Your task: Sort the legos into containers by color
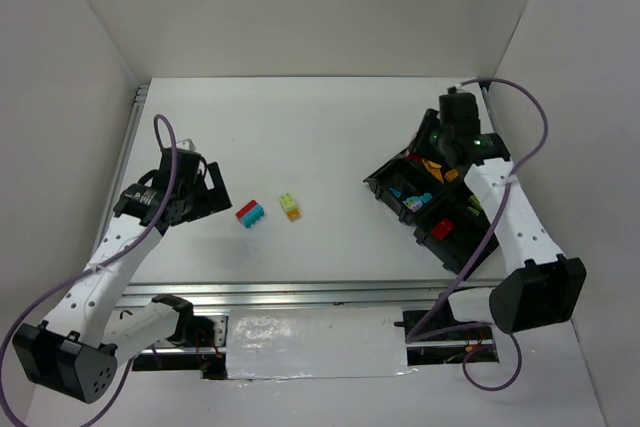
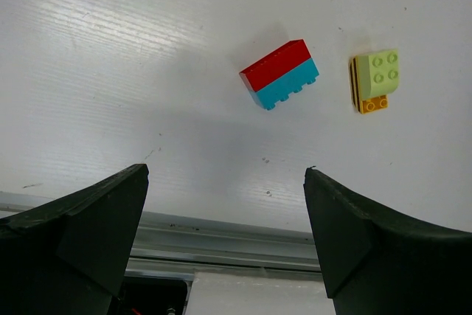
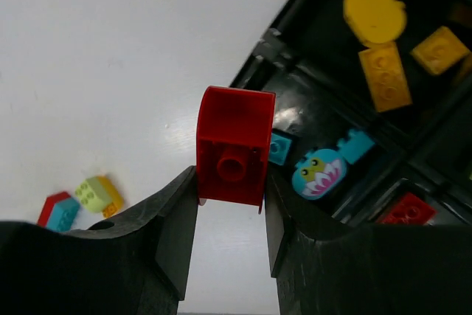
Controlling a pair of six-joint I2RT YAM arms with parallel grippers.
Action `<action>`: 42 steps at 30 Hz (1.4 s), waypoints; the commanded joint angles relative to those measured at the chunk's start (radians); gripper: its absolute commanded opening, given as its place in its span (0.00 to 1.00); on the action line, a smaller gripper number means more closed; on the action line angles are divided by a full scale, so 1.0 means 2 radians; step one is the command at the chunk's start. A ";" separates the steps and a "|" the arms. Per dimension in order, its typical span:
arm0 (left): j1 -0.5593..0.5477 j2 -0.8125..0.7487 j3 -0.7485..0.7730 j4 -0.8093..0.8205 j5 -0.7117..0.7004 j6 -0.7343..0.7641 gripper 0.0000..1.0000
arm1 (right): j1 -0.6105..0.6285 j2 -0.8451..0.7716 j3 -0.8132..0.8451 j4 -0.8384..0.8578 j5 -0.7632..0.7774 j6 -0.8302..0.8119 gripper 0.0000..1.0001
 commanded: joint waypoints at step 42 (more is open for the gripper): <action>0.004 0.024 0.001 0.046 0.026 0.003 0.99 | -0.184 -0.219 -0.185 -0.053 -0.078 0.069 1.00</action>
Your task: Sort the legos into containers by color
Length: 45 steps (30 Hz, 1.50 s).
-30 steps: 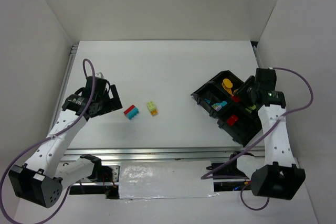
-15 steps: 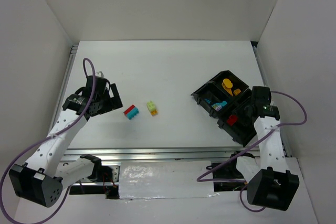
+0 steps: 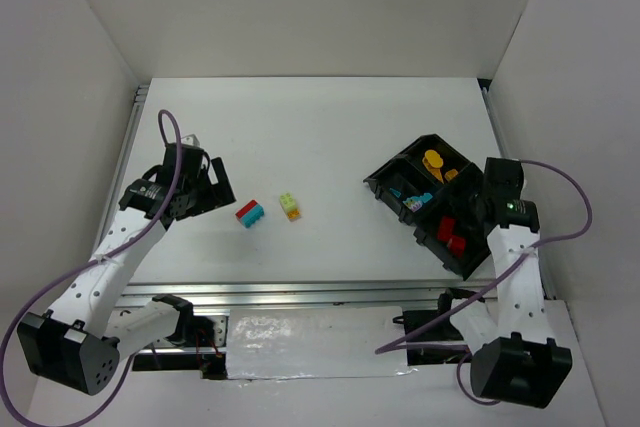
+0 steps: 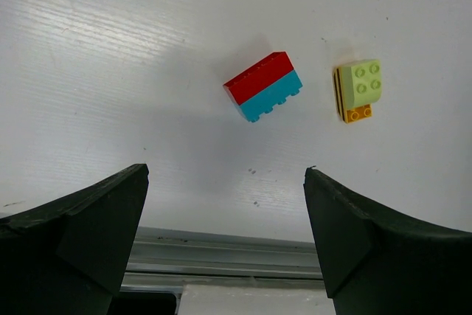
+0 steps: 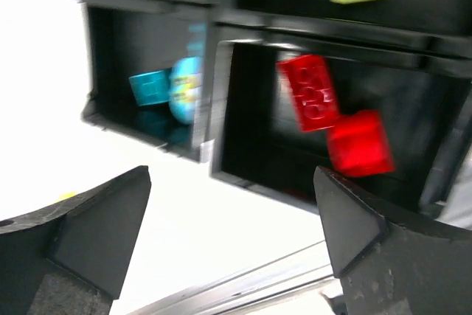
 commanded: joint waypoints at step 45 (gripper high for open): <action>0.008 -0.008 -0.008 -0.028 0.075 0.023 1.00 | 0.550 0.657 0.510 0.070 0.114 -0.116 0.63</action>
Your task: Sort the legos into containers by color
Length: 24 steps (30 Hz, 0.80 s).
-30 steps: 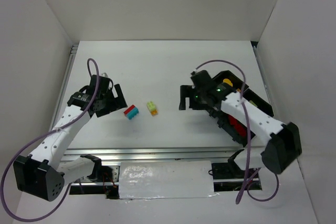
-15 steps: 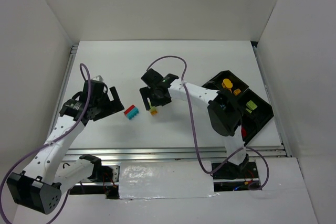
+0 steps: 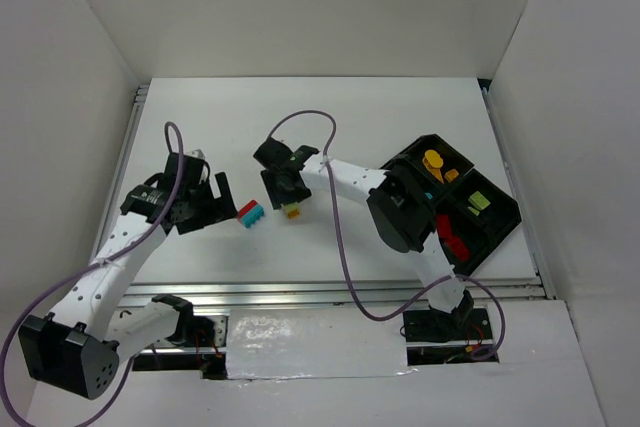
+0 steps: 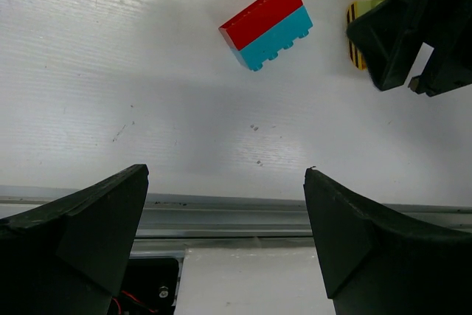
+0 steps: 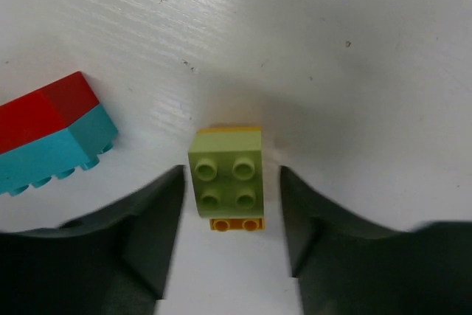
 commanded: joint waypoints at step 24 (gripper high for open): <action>-0.001 -0.008 0.004 0.223 0.386 0.035 0.99 | -0.074 -0.345 -0.268 0.247 -0.334 0.144 0.00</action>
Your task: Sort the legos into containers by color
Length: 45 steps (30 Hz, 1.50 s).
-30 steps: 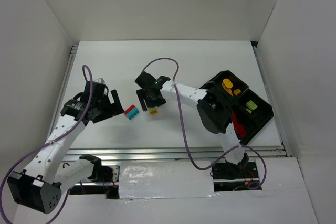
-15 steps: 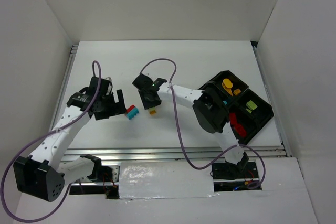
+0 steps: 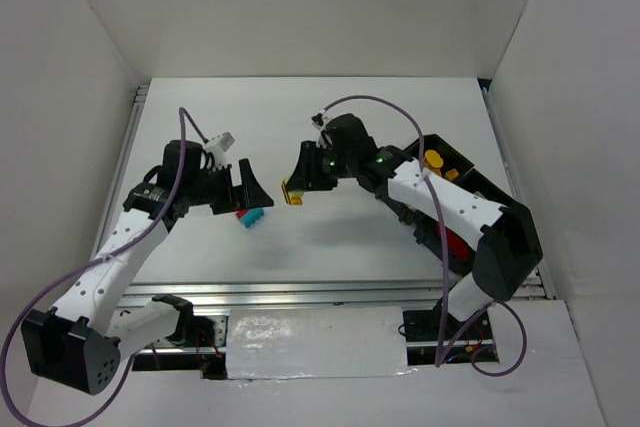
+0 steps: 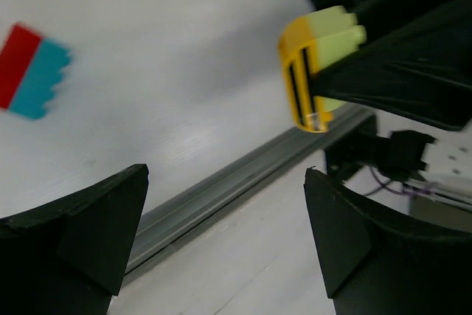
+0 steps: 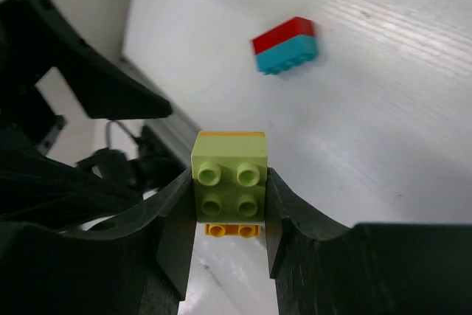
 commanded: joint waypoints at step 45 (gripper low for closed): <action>-0.071 -0.102 -0.007 0.362 0.219 -0.120 0.00 | -0.129 -0.195 -0.261 0.511 -0.396 0.174 0.00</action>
